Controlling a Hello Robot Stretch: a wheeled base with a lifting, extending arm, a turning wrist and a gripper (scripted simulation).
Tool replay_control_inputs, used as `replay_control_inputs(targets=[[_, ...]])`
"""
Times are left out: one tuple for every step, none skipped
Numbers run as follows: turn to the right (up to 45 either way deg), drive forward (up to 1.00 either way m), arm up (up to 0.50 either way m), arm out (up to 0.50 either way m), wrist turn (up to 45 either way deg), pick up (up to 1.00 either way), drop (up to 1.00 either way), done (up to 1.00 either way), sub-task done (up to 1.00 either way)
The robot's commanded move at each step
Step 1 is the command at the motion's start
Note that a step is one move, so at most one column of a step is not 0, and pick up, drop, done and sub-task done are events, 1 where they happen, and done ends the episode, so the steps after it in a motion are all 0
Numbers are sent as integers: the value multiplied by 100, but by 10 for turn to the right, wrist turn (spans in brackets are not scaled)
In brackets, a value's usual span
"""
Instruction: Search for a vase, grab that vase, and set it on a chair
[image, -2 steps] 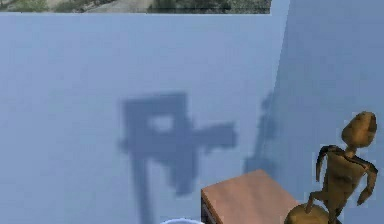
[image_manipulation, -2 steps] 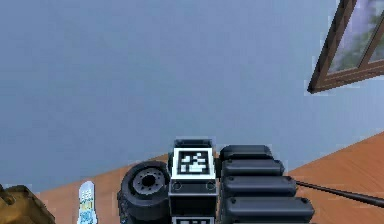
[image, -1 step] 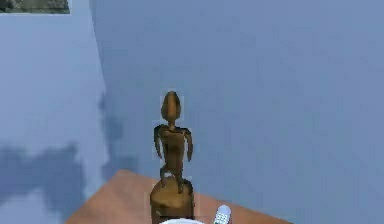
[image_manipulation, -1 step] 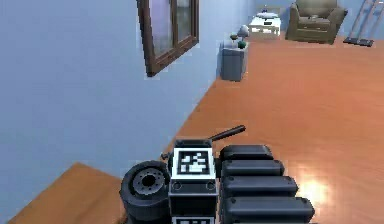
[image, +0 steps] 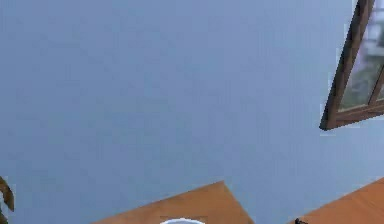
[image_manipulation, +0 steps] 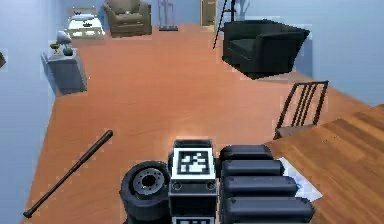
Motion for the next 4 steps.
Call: replay_control_inputs(targets=[[450,0,0,0,0,0,0,0,0],[210,0,0,0,0,0,0,0,0],[0,75,0,0,0,0,0,0,0],[450,0,0,0,0,0,0,0,0]])
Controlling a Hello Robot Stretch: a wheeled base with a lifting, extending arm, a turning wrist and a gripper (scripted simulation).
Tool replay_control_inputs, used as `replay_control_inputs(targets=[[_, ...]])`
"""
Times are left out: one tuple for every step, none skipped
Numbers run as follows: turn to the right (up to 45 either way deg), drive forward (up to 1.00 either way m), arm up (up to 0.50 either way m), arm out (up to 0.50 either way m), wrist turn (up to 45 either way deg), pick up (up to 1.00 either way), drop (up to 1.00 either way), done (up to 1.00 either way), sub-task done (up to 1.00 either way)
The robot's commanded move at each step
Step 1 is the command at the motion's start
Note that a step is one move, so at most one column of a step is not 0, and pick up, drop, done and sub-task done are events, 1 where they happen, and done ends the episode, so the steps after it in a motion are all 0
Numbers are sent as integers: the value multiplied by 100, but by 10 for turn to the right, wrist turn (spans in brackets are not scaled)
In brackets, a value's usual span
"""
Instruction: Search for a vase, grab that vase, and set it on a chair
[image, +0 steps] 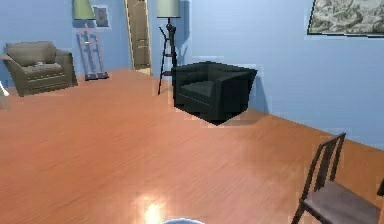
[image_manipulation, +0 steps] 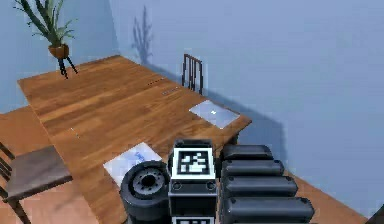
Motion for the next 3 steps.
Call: replay_control_inputs(targets=[[180,0,0,0,0,0,0,0,0],[0,30,0,0,0,0,0,0,0],[-150,0,0,0,0,0,0,0,0]])
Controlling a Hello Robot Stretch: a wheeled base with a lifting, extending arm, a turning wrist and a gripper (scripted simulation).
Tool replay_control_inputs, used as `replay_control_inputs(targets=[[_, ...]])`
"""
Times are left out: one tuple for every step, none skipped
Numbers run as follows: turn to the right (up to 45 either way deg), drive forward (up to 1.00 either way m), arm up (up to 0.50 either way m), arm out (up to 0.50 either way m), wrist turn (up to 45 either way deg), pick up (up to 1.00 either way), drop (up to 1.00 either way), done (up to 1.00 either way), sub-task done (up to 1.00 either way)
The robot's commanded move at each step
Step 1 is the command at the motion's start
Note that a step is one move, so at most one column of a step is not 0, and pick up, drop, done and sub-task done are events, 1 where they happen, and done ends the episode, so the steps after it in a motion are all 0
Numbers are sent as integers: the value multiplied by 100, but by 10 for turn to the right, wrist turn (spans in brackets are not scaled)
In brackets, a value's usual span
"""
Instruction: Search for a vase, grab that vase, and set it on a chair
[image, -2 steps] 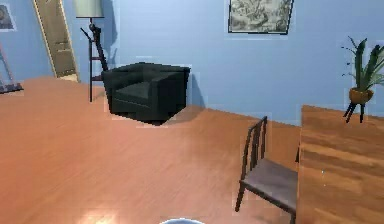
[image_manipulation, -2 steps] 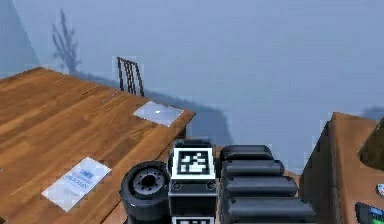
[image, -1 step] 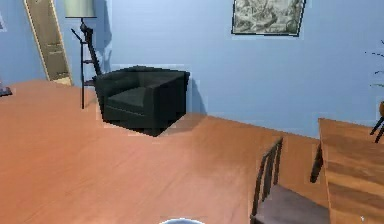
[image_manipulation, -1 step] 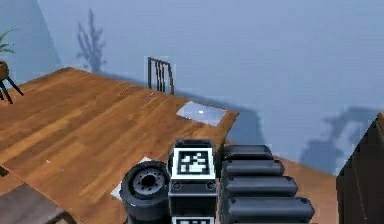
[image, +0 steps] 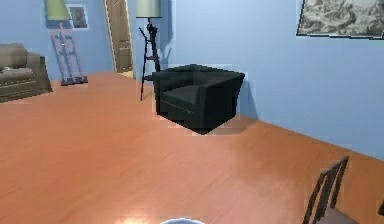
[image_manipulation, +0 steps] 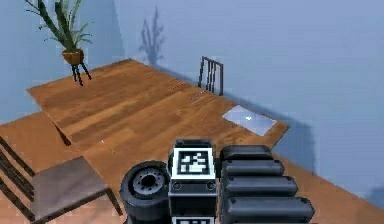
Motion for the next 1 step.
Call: replay_control_inputs(targets=[[0,100,0,0,0,0,0,0,0]])
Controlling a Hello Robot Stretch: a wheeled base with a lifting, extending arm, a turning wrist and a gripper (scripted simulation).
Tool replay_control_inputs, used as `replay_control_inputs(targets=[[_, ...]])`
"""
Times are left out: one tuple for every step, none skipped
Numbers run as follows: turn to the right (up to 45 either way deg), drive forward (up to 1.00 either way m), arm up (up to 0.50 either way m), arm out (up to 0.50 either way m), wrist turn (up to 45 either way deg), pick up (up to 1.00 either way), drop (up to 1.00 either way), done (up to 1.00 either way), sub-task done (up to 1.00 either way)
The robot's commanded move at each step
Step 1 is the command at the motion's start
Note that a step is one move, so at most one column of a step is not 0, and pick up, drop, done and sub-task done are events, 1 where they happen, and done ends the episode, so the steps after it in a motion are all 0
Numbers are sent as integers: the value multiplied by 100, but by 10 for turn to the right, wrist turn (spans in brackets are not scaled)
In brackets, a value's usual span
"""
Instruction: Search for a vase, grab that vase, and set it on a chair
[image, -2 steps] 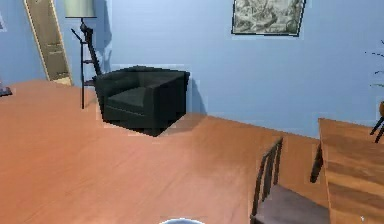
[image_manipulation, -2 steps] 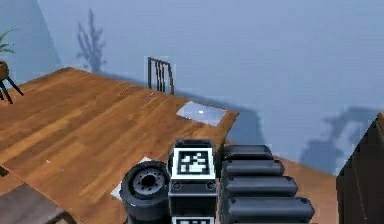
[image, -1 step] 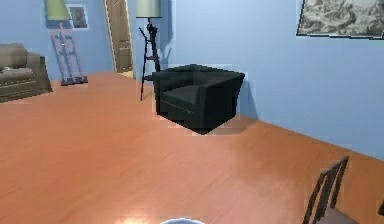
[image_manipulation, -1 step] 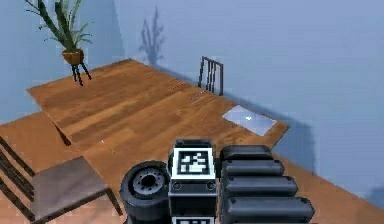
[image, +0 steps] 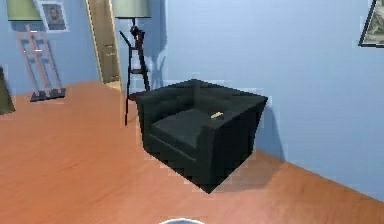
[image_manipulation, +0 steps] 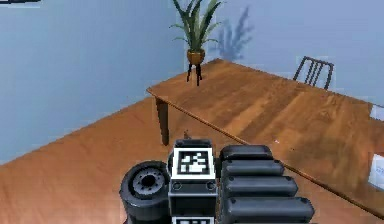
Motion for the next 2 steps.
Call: replay_control_inputs(targets=[[-180,0,0,0,0,0,0,0,0],[0,5,0,0,0,0,0,0,0]])
